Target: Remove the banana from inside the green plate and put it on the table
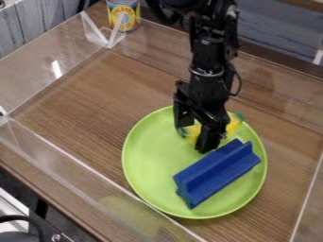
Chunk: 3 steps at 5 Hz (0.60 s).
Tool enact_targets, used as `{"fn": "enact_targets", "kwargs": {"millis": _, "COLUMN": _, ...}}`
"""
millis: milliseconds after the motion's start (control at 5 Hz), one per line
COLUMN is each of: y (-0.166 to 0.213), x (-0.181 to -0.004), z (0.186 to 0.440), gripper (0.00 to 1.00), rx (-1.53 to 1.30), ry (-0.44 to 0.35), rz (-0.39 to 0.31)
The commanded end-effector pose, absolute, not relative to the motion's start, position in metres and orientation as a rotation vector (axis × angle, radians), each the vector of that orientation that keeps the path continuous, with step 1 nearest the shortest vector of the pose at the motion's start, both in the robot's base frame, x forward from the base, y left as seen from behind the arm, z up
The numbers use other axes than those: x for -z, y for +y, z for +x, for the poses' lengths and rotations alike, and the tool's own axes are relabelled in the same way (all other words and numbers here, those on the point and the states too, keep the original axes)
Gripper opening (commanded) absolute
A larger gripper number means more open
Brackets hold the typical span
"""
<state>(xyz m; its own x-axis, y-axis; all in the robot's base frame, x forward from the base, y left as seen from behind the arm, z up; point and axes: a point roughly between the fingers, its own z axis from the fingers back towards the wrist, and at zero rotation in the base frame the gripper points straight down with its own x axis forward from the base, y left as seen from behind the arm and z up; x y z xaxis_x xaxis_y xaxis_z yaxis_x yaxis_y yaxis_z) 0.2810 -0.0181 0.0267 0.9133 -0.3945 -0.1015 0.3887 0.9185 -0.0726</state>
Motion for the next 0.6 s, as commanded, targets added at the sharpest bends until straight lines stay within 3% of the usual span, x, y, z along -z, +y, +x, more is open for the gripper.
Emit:
{"fn": "enact_targets", "kwargs": {"millis": 0, "y": -0.0156, "x": -0.0489, "z": 0.2928, "gripper": 1.00, "rx": 0.405, "ry": 0.032, "rz": -0.032}}
{"fn": "enact_targets", "kwargs": {"millis": 200, "y": -0.0154, "x": -0.0499, "z": 0.2932, "gripper": 1.00, "rx": 0.410, "ry": 0.027, "rz": -0.029}}
{"fn": "enact_targets", "kwargs": {"millis": 400, "y": -0.0145, "x": -0.0493, "z": 0.2942, "gripper": 0.00, "rx": 0.418, "ry": 0.026, "rz": -0.028}}
